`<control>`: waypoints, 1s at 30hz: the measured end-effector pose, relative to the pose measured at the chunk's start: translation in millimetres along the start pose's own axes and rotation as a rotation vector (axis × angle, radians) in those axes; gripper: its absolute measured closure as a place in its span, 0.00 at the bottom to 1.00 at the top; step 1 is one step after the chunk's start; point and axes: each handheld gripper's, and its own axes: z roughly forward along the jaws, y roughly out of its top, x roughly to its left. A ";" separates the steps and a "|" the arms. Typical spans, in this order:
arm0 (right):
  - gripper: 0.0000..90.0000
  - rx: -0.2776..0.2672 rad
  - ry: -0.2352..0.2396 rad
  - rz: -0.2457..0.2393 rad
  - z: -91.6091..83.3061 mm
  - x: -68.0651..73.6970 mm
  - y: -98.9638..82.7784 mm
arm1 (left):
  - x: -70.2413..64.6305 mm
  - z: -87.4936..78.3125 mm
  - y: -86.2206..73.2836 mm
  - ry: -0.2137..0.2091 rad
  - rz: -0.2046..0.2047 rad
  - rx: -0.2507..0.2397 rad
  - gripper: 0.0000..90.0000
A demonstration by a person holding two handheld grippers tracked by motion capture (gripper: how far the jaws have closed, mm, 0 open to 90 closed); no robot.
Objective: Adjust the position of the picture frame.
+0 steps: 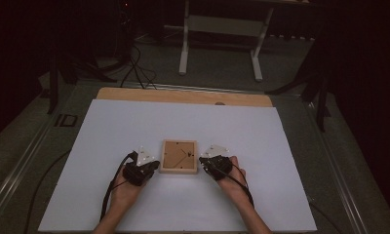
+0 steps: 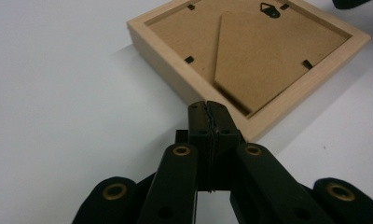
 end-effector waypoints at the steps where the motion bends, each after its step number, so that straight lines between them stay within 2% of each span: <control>1: 1.00 0.000 0.000 0.000 0.0 0.0 0.0 | 0.0 0.0 0.0 0.000 0.000 0.000 1.00; 4: 1.00 0.005 0.005 -0.001 -0.8 1.6 -3.4 | -2.6 5.4 2.6 0.034 0.003 0.020 1.00; 5: 1.00 0.005 0.005 -0.001 -0.8 1.6 -3.4 | -2.6 5.4 2.6 0.034 0.003 0.020 0.99; 6: 1.00 0.010 0.008 0.005 -0.8 2.2 -7.4 | -0.5 7.4 3.8 0.033 -0.014 0.020 0.99; 12: 1.00 0.015 0.036 0.006 0.0 7.1 -13.6 | 0.3 10.2 3.8 0.047 -0.019 0.036 1.00; 20: 1.00 0.022 0.064 -0.001 0.0 16.7 -19.3 | -0.8 12.2 2.0 0.043 -0.015 0.064 1.00; 26: 1.00 0.028 0.063 0.010 0.3 16.3 -21.8 | -2.7 13.2 2.3 0.046 -0.010 0.061 1.00; 30: 1.00 0.026 0.065 0.028 0.5 14.9 -23.3 | -3.6 14.1 2.7 0.044 -0.021 0.057 1.00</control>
